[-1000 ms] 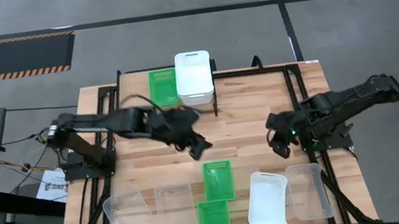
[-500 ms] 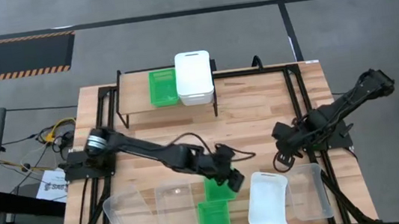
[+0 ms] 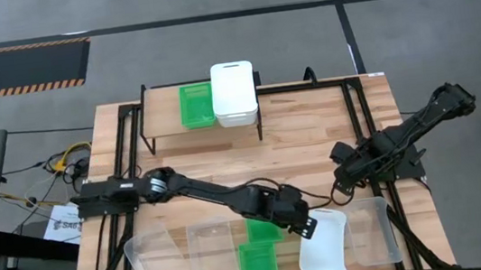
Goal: Stack baskets on shelf by color
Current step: Stack the white bin on top of the white bins on the shelf
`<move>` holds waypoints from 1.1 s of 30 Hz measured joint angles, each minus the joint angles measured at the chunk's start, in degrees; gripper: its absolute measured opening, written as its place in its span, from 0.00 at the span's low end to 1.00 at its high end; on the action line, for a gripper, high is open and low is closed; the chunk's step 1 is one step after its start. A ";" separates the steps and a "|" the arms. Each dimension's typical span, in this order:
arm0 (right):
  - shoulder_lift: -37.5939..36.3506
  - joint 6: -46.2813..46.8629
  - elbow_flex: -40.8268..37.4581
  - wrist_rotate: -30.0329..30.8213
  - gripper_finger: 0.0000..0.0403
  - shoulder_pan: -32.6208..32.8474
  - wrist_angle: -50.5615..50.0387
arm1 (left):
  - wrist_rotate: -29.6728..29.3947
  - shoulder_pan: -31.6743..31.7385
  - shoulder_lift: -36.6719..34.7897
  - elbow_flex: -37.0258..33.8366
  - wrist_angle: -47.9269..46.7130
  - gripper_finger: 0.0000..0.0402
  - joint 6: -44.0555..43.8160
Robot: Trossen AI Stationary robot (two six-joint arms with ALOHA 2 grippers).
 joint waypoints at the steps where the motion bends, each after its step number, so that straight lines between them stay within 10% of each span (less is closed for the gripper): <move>1: -0.02 0.00 0.02 0.02 0.13 0.00 -0.25 | 0.02 -0.02 0.80 1.16 -0.10 0.49 -0.02; 33: 0.00 0.26 0.04 0.17 0.13 0.00 -0.89 | -1.42 -1.34 4.42 -0.17 1.33 0.40 -3.10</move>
